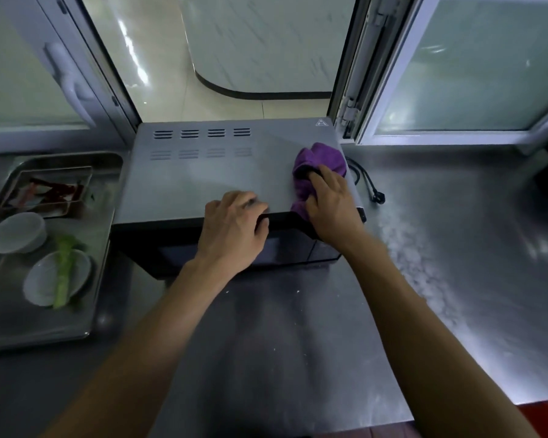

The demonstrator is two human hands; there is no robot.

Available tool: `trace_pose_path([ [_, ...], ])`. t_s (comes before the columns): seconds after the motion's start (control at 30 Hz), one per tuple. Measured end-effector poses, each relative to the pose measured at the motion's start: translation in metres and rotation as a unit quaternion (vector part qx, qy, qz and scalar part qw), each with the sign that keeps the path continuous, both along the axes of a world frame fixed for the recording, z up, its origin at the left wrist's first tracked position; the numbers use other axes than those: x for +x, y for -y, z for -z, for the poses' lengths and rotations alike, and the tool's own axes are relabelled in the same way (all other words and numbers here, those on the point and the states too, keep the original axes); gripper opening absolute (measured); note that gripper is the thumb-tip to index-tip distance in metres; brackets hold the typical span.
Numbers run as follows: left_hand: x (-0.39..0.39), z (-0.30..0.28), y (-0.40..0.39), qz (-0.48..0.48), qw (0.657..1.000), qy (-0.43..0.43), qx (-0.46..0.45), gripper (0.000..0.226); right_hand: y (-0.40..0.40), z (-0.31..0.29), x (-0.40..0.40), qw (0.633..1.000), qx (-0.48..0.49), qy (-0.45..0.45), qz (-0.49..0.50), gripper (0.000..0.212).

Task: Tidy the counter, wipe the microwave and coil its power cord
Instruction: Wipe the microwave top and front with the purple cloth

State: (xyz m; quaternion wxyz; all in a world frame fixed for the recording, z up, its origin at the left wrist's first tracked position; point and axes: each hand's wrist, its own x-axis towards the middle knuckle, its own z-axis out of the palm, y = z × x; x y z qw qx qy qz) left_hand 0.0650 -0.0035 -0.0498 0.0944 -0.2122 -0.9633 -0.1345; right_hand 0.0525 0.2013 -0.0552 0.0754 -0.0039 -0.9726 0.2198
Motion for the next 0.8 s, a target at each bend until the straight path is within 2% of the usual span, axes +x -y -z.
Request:
trace_pose_path([
  [0.17, 0.014, 0.002, 0.001, -0.004, 1.0, -0.012, -0.012, 0.031, -0.002, 0.009, 0.02, 0.998, 0.018, -0.053, 0.004, 0.051],
  [0.37, 0.024, 0.004, 0.004, -0.01, 0.999, -0.014, -0.035, 0.034, 0.012, 0.027, 0.041, 0.992, 0.008, -0.111, 0.062, 0.047],
  [0.8, 0.013, 0.007, 0.045, 0.057, 0.998, -0.024, -0.025, 0.036, 0.08, 0.07, 0.061, 0.959, -0.065, -0.207, 0.18, 0.055],
])
